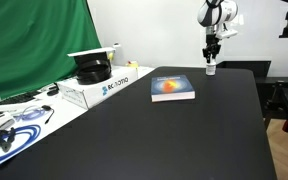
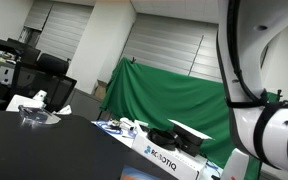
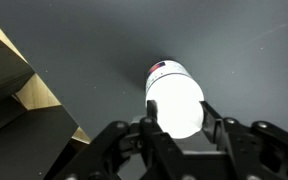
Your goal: Pick up the vial and put it on the book
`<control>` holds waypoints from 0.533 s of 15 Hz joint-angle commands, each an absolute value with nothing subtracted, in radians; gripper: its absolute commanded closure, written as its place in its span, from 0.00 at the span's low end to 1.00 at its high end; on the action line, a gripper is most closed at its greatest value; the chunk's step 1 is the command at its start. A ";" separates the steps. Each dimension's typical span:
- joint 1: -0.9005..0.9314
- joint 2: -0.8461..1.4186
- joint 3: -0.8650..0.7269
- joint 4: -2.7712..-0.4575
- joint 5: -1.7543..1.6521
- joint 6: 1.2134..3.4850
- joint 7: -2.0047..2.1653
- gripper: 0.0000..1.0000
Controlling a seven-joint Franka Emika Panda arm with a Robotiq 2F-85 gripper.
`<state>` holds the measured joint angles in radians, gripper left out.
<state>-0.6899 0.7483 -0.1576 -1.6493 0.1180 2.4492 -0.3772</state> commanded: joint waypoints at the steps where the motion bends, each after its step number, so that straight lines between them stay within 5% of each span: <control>1: -0.653 0.690 -0.140 -1.643 0.110 2.421 -0.344 0.80; 8: -0.543 0.571 -0.104 -1.669 0.121 2.422 -0.357 0.80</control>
